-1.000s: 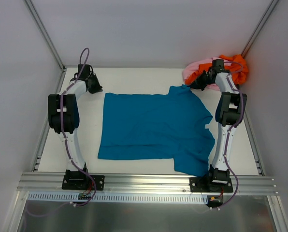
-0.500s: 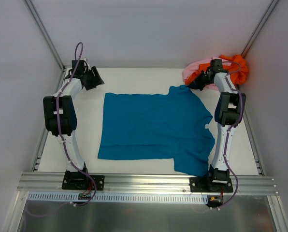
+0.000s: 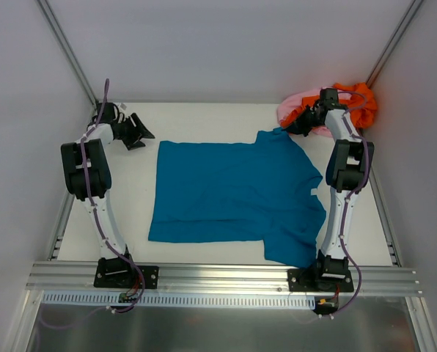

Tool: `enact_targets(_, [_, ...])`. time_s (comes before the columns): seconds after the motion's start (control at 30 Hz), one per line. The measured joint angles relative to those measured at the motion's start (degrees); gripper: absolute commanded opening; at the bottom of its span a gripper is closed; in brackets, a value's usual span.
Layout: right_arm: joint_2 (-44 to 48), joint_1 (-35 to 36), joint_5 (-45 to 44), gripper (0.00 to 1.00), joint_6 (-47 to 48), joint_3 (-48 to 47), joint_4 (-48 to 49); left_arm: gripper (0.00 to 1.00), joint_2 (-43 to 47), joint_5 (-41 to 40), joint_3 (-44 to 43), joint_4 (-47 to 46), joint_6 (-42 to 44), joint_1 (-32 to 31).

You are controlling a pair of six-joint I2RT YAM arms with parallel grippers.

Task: Fold and stack the t-shirts
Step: Flatten out the tshirt

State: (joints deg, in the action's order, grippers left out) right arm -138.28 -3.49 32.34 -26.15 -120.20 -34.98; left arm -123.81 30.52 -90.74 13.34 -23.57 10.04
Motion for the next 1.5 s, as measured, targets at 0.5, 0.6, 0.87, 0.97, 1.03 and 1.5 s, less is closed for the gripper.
enact_targets(0.5, [0.52,0.11,-0.2,0.01,0.0,0.13,-0.04,0.56,-3.76,10.8,1.86,-3.48,-4.5,1.16])
enact_targets(0.6, [1.09,0.11,-0.22,0.0,0.0,0.52,-0.04,0.56,-4.48,12.0,1.62,-4.13,-5.64,0.48])
enact_targets(0.87, [1.95,0.11,-0.26,0.0,-0.04,0.96,-0.07,0.55,-6.97,13.16,-1.6,-4.48,-7.32,-2.58])
enact_targets(0.97, [2.16,0.11,-0.33,0.01,-0.09,0.98,-0.09,0.52,-7.89,13.16,-3.19,-4.15,-7.41,-3.37])
enact_targets(1.03, [2.36,0.11,-0.37,0.01,-0.13,1.03,-0.11,0.44,-8.52,12.92,-4.13,-3.78,-7.34,-3.78])
enact_targets(1.5, [2.91,0.11,-0.42,0.0,-0.15,1.86,-0.07,0.0,-10.21,11.74,-5.11,-1.6,-6.91,-4.46])
